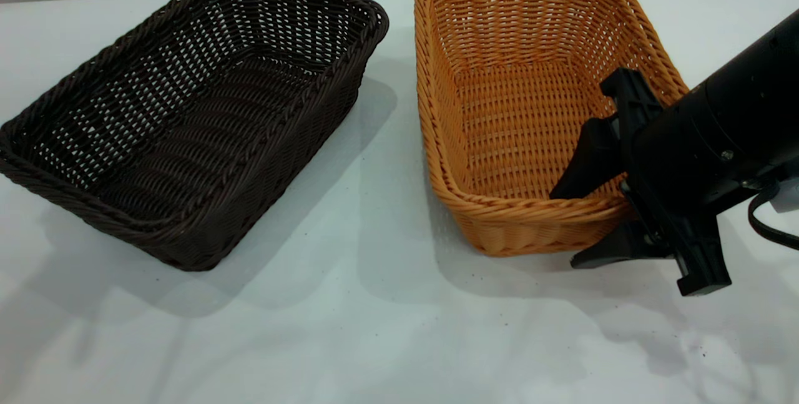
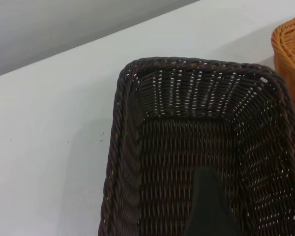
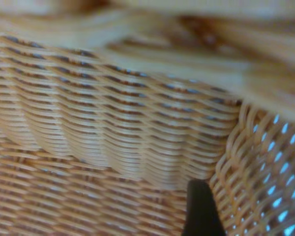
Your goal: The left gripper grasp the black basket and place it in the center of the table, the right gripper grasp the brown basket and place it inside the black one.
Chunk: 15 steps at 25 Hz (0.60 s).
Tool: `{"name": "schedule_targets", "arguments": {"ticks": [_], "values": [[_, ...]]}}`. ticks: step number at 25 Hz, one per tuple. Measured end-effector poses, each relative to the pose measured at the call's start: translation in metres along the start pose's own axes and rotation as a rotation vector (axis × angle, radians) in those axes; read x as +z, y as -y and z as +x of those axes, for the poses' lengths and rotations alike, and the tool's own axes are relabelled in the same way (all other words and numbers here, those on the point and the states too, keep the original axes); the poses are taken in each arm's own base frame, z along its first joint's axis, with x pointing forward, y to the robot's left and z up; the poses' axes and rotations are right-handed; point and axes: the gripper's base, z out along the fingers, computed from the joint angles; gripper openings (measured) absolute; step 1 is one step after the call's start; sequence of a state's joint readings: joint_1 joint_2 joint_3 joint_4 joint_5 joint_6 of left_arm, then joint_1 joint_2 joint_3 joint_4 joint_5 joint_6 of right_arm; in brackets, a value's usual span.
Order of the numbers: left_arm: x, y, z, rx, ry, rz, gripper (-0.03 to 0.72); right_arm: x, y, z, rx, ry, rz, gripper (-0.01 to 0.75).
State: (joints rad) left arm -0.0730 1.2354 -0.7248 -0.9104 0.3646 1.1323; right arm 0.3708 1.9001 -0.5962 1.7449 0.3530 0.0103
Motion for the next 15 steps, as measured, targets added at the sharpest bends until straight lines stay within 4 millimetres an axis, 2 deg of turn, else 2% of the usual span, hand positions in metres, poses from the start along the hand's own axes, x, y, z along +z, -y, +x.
{"name": "schedule_targets", "arguments": {"ticks": [7,15], "values": [[0.0000,-0.0001,-0.0001,-0.002,0.001,-0.002,0.396,0.0000,0.0000,0.0022,0.001,-0.024,0.000,0.374],[-0.0001,0.0030,0.0009,-0.017,-0.010,0.033,0.396,0.0001,0.0002,0.0032,0.049,-0.036,0.003,0.202]]}}
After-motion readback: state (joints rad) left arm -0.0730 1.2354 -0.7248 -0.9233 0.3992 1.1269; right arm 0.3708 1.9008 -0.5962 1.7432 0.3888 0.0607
